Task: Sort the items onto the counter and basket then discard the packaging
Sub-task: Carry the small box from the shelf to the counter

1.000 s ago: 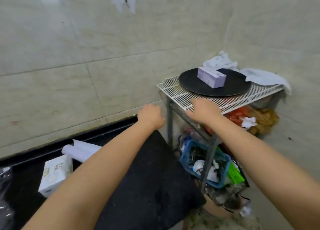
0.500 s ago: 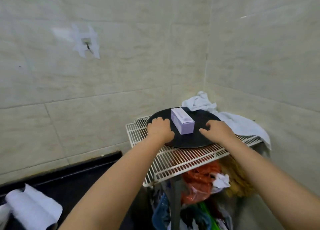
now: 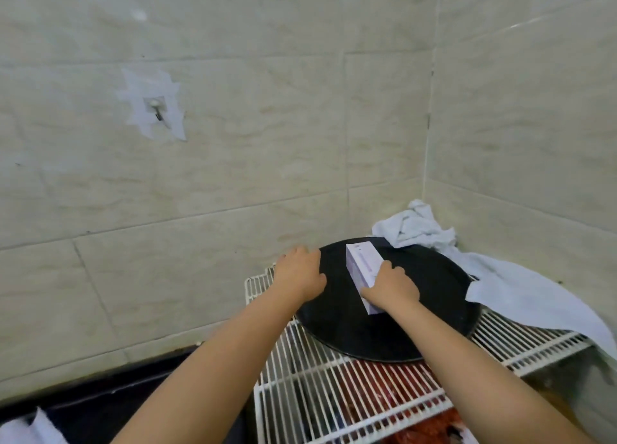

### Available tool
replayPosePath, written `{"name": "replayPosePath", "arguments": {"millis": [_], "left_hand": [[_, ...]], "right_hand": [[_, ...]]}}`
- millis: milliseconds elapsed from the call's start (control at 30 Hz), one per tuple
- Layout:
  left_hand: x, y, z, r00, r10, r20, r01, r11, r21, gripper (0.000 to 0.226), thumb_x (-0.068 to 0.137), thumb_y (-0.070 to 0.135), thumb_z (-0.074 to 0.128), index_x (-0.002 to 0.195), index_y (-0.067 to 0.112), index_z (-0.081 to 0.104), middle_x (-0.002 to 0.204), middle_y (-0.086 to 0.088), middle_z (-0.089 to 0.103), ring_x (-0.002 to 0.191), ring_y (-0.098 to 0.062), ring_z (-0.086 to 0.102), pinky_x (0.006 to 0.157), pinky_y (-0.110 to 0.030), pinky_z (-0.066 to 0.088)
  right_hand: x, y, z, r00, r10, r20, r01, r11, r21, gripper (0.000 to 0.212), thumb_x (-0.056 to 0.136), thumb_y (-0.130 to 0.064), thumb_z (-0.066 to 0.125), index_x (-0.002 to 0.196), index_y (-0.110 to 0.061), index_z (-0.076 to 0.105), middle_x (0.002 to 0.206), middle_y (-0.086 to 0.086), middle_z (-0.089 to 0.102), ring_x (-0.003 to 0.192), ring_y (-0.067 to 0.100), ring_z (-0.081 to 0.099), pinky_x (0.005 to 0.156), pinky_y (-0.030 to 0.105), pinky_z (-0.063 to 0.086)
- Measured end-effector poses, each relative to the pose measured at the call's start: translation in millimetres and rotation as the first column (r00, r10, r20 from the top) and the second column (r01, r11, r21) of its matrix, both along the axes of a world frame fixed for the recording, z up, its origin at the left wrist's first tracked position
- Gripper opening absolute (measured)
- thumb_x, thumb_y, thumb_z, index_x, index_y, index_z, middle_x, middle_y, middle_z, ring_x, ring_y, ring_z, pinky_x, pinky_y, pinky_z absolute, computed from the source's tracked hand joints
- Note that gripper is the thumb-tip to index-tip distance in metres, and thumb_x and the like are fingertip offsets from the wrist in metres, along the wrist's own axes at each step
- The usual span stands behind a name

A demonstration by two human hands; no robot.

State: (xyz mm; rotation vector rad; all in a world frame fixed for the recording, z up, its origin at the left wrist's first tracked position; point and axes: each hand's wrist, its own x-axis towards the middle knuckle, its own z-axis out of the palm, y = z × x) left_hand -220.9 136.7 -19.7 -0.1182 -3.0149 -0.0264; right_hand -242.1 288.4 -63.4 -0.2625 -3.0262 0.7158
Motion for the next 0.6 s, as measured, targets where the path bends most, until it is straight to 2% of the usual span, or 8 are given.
{"name": "replayPosePath", "arguments": {"millis": [133,200,267,333,400,467,533,600], "left_hand": [[-9.6,1.5,-1.5,1.000,0.028,-0.002,-0.028,0.998,0.062,0.043,0.091,0.029,0.047,0.129,0.008,0.043,0.132,-0.016,0.048,0.123,-0.032,0.044,0.099,-0.039,0.040],[-5.9,-0.6,-4.5,0.998,0.059,-0.006,-0.058,0.994,0.092,0.044,0.091,0.029,0.047,0.128,0.007,0.042,0.132,-0.016,0.048,0.123,-0.032,0.044,0.099,-0.039,0.040],[5.4,-5.6,-8.4,0.992,0.122,-0.020,-0.118,0.982,0.144,0.042,0.090,0.028,0.048,0.126,0.006,0.044,0.130,-0.017,0.048,0.122,-0.032,0.044,0.099,-0.040,0.040],[24.7,-14.3,-12.0,0.980,0.197,-0.039,-0.185,0.961,0.205,0.042,0.089,0.026,0.048,0.126,0.006,0.044,0.131,-0.017,0.048,0.123,-0.032,0.043,0.099,-0.040,0.040],[49.4,-26.8,-14.1,0.960,0.273,-0.066,-0.249,0.936,0.251,0.045,0.090,0.024,0.048,0.129,0.004,0.041,0.135,-0.018,0.046,0.125,-0.032,0.042,0.101,-0.040,0.038],[81.9,-44.9,-16.5,0.923,0.375,-0.090,-0.341,0.901,0.267,0.047,0.090,0.022,0.048,0.132,0.003,0.039,0.136,-0.019,0.045,0.125,-0.032,0.042,0.101,-0.039,0.038],[120.2,-67.4,-20.0,0.864,0.493,-0.099,-0.456,0.852,0.258,0.048,0.090,0.023,0.049,0.132,0.003,0.039,0.135,-0.018,0.046,0.124,-0.033,0.043,0.098,-0.040,0.040],[163.9,-91.7,-25.4,0.795,0.601,-0.080,-0.575,0.789,0.216,0.047,0.089,0.024,0.049,0.131,0.004,0.040,0.134,-0.018,0.047,0.122,-0.034,0.045,0.095,-0.040,0.043]], "right_hand": [[-10.3,17.6,7.2,0.998,0.054,-0.034,-0.057,0.993,-0.103,0.058,0.081,-0.034,0.059,0.125,-0.003,0.038,0.123,0.016,0.053,0.106,0.030,0.056,0.069,0.029,0.040],[-10.2,24.8,15.7,0.994,0.095,-0.061,-0.104,0.980,-0.170,0.054,0.080,-0.033,0.058,0.122,-0.003,0.042,0.120,0.015,0.055,0.100,0.029,0.057,0.067,0.031,0.043],[-5.5,24.1,24.4,0.980,0.168,-0.103,-0.189,0.950,-0.247,0.046,0.080,-0.032,0.059,0.114,-0.004,0.046,0.114,0.015,0.057,0.091,0.027,0.056,0.072,0.039,0.053],[2.9,14.1,32.8,0.952,0.257,-0.169,-0.297,0.908,-0.295,0.043,0.079,-0.030,0.061,0.111,-0.005,0.048,0.113,0.014,0.057,0.091,0.028,0.056,0.081,0.045,0.055],[16.4,-4.4,41.5,0.903,0.353,-0.244,-0.416,0.861,-0.293,0.047,0.079,-0.030,0.063,0.116,-0.005,0.049,0.116,0.014,0.057,0.098,0.030,0.056,0.080,0.043,0.053],[36.4,-30.6,46.7,0.826,0.466,-0.316,-0.546,0.801,-0.244,0.048,0.079,-0.029,0.063,0.118,-0.005,0.051,0.119,0.015,0.058,0.102,0.031,0.056,0.073,0.034,0.046],[60.4,-62.0,47.1,0.733,0.578,-0.360,-0.660,0.733,-0.165,0.046,0.078,-0.028,0.063,0.116,-0.005,0.052,0.118,0.016,0.059,0.103,0.033,0.055,0.070,0.028,0.036],[87.7,-96.4,41.7,0.635,0.681,-0.365,-0.751,0.655,-0.086,0.043,0.078,-0.026,0.063,0.113,-0.004,0.051,0.116,0.020,0.058,0.101,0.035,0.056,0.068,0.027,0.032]]}}
